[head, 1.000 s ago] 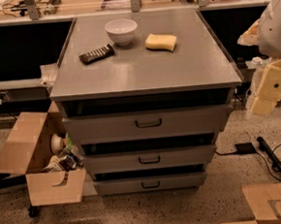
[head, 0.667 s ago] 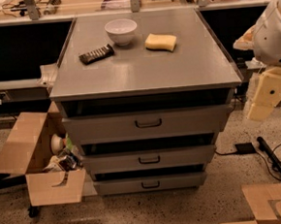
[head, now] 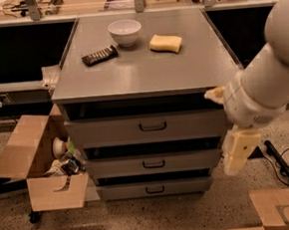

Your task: Open middle drawer

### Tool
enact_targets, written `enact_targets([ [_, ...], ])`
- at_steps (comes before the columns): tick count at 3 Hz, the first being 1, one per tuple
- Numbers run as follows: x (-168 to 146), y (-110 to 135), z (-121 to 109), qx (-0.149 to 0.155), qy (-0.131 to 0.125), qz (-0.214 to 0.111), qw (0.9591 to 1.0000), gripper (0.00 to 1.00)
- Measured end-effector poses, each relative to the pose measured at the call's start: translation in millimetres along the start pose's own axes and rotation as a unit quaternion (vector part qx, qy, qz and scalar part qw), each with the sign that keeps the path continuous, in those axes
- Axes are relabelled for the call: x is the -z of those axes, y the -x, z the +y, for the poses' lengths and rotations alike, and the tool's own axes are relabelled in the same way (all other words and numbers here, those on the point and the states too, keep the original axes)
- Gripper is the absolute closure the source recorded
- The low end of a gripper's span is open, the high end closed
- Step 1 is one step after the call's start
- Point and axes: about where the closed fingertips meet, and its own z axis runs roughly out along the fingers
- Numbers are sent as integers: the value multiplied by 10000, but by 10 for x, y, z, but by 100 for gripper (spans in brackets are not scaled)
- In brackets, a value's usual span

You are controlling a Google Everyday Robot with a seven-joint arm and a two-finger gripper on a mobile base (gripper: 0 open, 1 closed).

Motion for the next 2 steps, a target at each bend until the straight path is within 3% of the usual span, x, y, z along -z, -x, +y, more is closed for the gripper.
enact_targets([
  [1, -870, -46, 345, 205, 526, -106, 9984, 0],
  [2, -1657, -54, 668, 242, 1092, -207, 9935, 0],
])
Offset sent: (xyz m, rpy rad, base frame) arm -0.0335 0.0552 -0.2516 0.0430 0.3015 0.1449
